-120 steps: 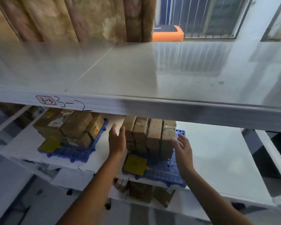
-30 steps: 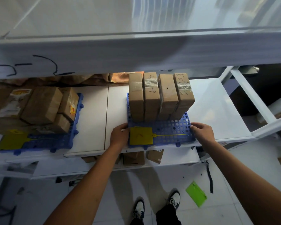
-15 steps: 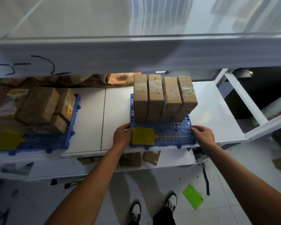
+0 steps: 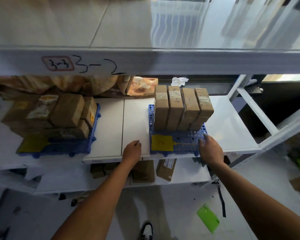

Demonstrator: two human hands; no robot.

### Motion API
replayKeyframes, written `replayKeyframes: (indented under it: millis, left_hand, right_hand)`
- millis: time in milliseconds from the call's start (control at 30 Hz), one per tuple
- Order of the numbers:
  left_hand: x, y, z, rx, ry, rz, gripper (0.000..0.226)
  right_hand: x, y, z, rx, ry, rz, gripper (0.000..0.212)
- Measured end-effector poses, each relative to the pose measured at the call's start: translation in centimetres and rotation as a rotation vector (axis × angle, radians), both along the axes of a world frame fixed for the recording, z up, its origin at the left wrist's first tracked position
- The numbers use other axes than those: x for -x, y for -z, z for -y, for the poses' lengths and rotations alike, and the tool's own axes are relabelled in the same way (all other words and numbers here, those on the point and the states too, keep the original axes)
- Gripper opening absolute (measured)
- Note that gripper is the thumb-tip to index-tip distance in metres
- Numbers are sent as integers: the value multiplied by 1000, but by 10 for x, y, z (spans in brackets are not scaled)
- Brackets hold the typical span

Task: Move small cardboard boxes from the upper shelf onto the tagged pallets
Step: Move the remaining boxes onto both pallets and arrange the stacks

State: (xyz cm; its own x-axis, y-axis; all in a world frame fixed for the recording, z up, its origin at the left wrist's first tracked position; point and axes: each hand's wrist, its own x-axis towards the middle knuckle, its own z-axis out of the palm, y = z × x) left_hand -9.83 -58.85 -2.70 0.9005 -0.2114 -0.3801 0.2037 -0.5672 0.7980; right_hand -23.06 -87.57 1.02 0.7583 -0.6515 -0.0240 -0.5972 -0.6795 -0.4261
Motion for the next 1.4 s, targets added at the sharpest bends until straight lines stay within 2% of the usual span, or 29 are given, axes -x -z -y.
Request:
replayKeyframes:
  millis: [100, 300, 400, 567, 667, 800, 933, 1000, 1067, 1133, 1233, 1300, 1400]
  left_hand:
    - [22, -7, -33, 17, -94, 19, 42]
    - [74, -38, -115, 59, -237, 113, 41]
    - [85, -45, -159, 50, -321, 134, 39]
    - [85, -52, -221, 196, -542, 164, 39]
    - [65, -47, -255, 283, -640, 169, 40]
    - [13, -31, -304, 347, -671, 185, 38]
    - [-40, -21, -355, 377, -714, 180, 25]
    - [-61, -24, -378, 394, -759, 249, 19]
    - [-83, -33, -395, 447, -792, 278, 37]
    - [-108, -42, -406, 446, -728, 306, 57]
    - [-141, -51, -411, 377, -598, 359, 68]
    - [-157, -52, -412, 351, -563, 354, 69]
    - [-166, -49, -412, 342, -530, 383, 55]
  right_hand:
    - [-1, -9, -36, 46, -61, 21, 35]
    - [-9, -20, -127, -85, -297, 88, 24]
    - [-16, -22, -183, -266, -348, 134, 32]
    - [-39, -18, -272, -468, -389, 160, 53]
    - [-65, -4, -315, -554, -374, 171, 54]
    - [-109, 13, -363, -630, -359, 182, 54]
    - [-154, 18, -402, -674, -213, 178, 58]
    - [-168, 13, -415, -686, -96, 286, 58]
    - [-177, 3, -423, -702, -52, 429, 56]
    - [-183, -8, -430, -701, -109, 519, 61]
    - [-197, -21, -436, -651, -239, 556, 68]
    - [-210, -28, -439, -641, -290, 543, 61]
    - [-224, -27, -441, -585, -310, 535, 46]
